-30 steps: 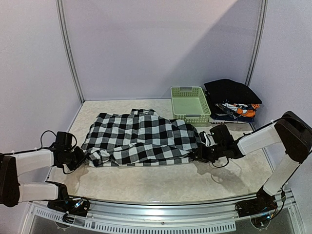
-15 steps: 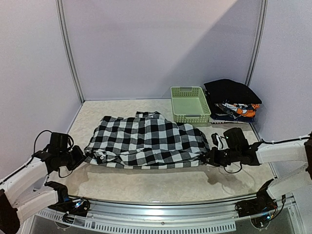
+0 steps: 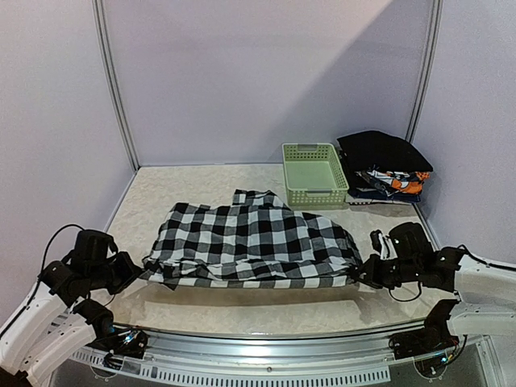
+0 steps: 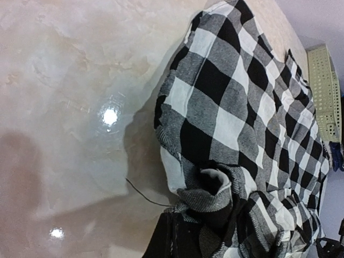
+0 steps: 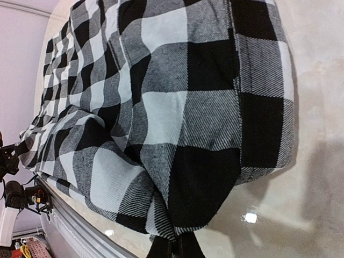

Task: Fold and stack the mixed laundry pile
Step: Move the 1/3-folded shirt to the center of the board.

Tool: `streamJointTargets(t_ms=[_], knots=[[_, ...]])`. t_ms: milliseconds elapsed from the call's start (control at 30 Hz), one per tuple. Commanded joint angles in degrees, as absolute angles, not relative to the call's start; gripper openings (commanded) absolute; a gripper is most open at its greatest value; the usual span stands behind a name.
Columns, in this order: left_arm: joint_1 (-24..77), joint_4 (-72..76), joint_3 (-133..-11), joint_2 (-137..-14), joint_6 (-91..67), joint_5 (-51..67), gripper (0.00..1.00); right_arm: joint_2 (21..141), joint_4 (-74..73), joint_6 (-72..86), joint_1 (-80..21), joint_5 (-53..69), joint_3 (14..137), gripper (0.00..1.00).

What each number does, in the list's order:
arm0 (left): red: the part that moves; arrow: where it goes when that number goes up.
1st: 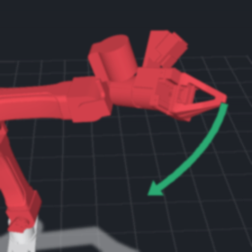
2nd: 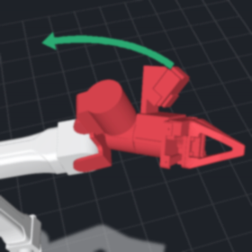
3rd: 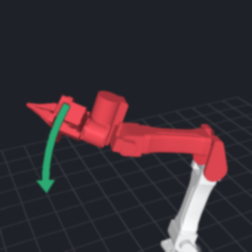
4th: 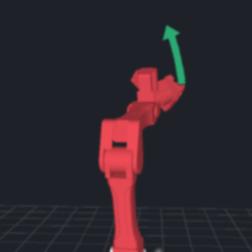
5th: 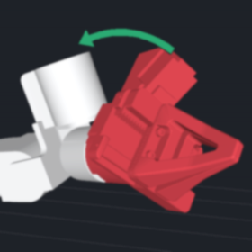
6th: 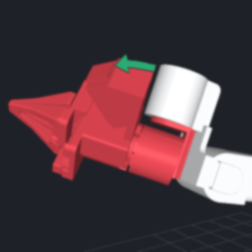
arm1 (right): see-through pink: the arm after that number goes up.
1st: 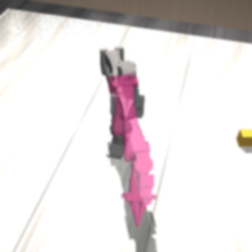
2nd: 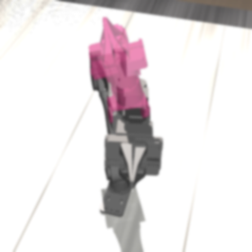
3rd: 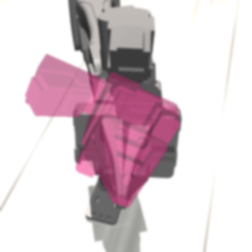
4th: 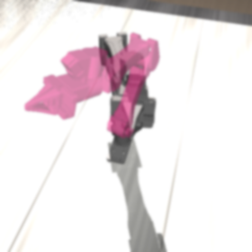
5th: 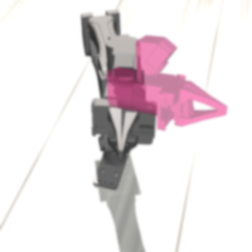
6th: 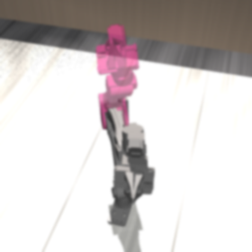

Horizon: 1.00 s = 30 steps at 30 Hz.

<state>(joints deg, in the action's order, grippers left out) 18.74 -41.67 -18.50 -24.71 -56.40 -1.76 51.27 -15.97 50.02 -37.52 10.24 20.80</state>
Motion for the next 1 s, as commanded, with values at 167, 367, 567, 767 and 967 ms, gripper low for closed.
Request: streamJointTargets(t_ms=[167, 367, 567, 767, 967], knots=[[20.1, -47.8, -33.0, -32.6, -50.2, -11.5, 0.00, 42.9, -24.5, 53.5, -37.8, 4.7, 19.9, 0.00], [20.5, -47.1, -35.4, -35.7, -49.3, -9.7, 0.00, 42.6, -23.9, 53.6, -37.8, 5.0, 17.7, 0.00], [22.8, -45.7, -25.7, -27.8, -55.1, -4.9, 0.00, 41.3, -21.7, 55.5, -37.8, 4.7, 14.2, 0.00], [23.8, -49.6, -23.3, -17.2, -60.9, -7.0, 0.24, 41.1, -20.3, 54.9, -37.8, 4.7, 12.8, 0.31], [23.8, -50.2, -24.5, -16.6, -61.1, -8.2, 0.63, 40.4, -19.6, 56.1, -37.8, 5.4, 12.7, 0.54]])
